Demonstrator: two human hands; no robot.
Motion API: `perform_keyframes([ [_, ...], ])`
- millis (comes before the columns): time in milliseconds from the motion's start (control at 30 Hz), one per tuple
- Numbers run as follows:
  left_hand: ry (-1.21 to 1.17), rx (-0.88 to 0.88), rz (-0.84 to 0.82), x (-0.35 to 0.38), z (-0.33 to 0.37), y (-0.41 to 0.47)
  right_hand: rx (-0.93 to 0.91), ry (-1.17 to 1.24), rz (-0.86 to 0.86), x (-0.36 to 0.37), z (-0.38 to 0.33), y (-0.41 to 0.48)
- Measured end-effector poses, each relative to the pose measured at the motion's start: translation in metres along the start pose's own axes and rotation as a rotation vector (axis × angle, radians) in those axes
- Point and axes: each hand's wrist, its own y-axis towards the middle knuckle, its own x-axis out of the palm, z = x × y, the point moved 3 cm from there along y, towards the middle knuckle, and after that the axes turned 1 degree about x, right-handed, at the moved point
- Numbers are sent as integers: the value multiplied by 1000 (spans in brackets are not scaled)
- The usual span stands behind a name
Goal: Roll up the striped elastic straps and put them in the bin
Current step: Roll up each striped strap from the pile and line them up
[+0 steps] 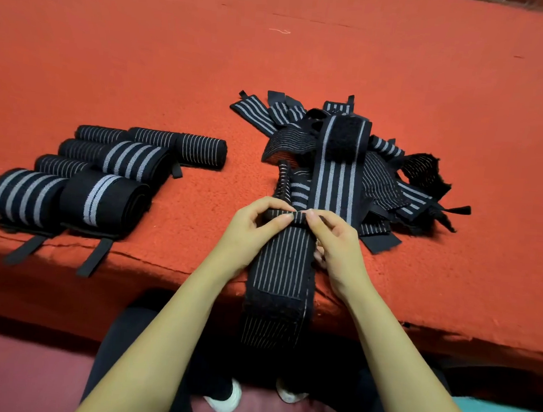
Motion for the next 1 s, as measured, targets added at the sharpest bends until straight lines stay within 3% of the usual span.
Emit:
perform_keyframes([
  [467, -44, -164, 29, -2, -10, 2, -29, 53, -33, 3, -4, -3],
  [667, 21, -150, -14, 2, -8, 3, -46, 9, -68, 4, -2, -3],
  [1000, 109, 19, -2, 1, -5, 1, -83, -49, -56, 2, -2, -4],
])
